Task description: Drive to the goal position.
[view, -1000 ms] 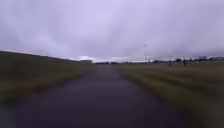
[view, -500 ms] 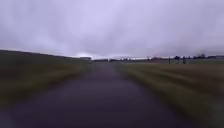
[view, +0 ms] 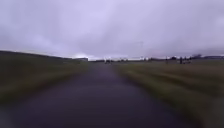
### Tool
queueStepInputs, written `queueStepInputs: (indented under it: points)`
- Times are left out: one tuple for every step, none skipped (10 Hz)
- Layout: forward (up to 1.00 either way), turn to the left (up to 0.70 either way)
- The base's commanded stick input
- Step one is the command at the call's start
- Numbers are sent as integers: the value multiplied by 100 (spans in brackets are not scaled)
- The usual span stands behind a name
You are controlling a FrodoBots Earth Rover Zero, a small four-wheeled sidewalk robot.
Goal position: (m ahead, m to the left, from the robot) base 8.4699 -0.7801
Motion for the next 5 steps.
queueStepInputs:
  points:
    - [100,0]
    - [100,0]
    - [100,0]
    - [100,0]
    - [100,0]
